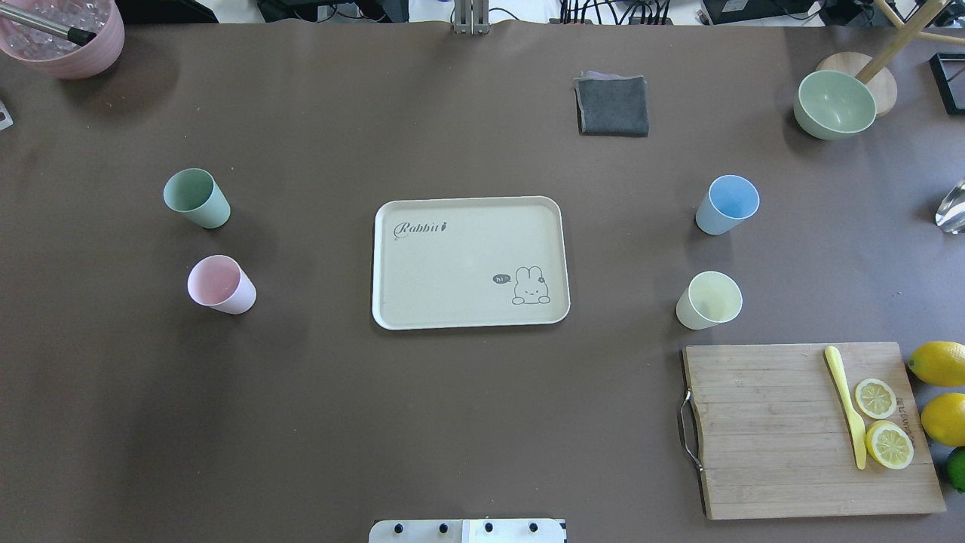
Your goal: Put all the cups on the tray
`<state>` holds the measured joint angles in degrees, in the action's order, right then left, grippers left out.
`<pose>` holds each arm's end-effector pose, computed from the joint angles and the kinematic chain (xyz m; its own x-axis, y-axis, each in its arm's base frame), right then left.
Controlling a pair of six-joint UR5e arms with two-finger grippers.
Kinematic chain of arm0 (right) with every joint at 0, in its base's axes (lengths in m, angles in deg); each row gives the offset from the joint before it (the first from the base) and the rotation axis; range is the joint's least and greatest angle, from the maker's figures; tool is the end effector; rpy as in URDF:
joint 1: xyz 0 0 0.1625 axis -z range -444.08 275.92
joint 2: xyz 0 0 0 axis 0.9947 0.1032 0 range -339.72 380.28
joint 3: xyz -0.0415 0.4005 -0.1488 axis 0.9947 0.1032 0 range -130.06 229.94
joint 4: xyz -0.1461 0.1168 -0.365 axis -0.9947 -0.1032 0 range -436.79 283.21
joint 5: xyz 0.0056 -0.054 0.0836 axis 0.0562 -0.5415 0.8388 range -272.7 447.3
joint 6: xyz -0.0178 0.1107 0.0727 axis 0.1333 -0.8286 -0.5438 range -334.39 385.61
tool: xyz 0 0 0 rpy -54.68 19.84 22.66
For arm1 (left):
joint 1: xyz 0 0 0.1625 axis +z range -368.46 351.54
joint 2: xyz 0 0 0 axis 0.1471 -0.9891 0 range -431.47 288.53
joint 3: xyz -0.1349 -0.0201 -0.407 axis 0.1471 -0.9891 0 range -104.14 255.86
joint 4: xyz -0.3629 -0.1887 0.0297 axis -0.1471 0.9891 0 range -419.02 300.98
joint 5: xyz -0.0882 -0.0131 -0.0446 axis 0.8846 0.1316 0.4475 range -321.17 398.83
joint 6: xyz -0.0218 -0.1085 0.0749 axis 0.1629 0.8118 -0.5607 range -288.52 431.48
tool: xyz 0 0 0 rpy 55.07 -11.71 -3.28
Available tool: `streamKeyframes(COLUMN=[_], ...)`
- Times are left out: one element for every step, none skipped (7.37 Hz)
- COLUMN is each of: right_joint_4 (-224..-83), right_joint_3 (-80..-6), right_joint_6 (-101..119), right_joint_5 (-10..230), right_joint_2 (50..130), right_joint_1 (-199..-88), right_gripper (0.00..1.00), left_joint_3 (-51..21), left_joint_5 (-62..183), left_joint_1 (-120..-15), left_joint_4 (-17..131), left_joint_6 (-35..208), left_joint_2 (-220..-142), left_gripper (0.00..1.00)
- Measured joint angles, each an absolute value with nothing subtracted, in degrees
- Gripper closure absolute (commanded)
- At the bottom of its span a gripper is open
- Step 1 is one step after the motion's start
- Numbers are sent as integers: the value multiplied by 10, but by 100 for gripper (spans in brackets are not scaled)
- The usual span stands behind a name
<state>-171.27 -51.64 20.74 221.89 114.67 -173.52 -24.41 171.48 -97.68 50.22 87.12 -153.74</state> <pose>0.0350 -0.4565 0.6323 0.7101 0.0446 0.7027 -0.0507 0.9986 -0.0122 -0.0365 -0.4593 0.6249 0.7083 0.0013 -0.7059 0.1854 0.9646 0.1878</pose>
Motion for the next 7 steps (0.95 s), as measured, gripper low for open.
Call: streamKeyframes(right_joint_4=[-1713, -1713, -1713, -1713, -1713, -1713, -1713], right_joint_3=[-516, -516, -517, -517, -518, -519, -519], right_joint_6=[208, 208, 208, 208, 208, 208, 208], right_joint_5=[2222, 2223, 2224, 2224, 2224, 2224, 2224], right_joint_2=[1149, 1150, 1150, 1150, 1152, 1154, 1155], right_joint_1=[-1735, -1735, -1735, -1735, -1735, -1735, -1735], right_gripper=[0, 0, 0, 0, 0, 0, 0], left_joint_3=[-243, -243, -242, -242, -241, -241, -241], left_joint_5=[1715, 1715, 1715, 1715, 1715, 1715, 1715], left_joint_1=[-976, -976, -976, -976, -976, -976, -976], left_joint_4=[502, 502, 502, 502, 502, 502, 502], left_joint_6=[872, 872, 872, 872, 872, 872, 872], left_joint_2=[-1537, -1538, -1538, -1538, -1538, -1537, -1537], left_gripper=[2, 2, 2, 2, 2, 2, 2])
